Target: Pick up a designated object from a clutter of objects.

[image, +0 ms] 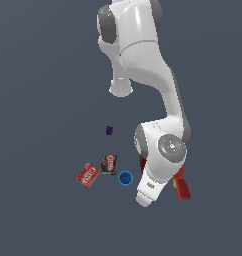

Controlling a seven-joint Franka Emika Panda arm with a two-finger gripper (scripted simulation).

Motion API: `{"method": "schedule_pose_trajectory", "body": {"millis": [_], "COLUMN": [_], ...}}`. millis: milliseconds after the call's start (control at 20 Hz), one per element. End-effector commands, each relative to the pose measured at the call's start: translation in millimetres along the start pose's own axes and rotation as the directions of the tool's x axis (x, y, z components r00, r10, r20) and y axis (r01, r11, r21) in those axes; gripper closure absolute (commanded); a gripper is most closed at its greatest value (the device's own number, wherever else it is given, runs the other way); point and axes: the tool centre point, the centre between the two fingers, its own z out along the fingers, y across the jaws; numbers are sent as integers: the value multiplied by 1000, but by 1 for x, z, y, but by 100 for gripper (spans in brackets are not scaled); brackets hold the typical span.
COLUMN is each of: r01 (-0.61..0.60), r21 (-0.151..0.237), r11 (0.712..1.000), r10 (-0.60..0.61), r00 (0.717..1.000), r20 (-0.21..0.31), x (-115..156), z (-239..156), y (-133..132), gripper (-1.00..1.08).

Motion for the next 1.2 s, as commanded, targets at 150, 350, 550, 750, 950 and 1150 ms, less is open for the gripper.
{"method": "schedule_pose_trajectory", "body": {"millis": [150,350,550,750,950,1150], "r01": [12,12,12,5,5,6], "r21": [13,13,13,-2,-2,-2], "r11": [1000,1000,1000,1000,1000,1000], "r10": [-13,-13,-13,-5,-5,-6], "r00": [1000,1000,1000,1000,1000,1000], "r20": [3,3,3,-5,-5,-5], "x": [6,6,6,5,4,0], "z": [13,13,13,2,-2,-13], "y": [-10,-10,-10,-1,-3,-7], "gripper": [-92,108,108,108,108,108]}}
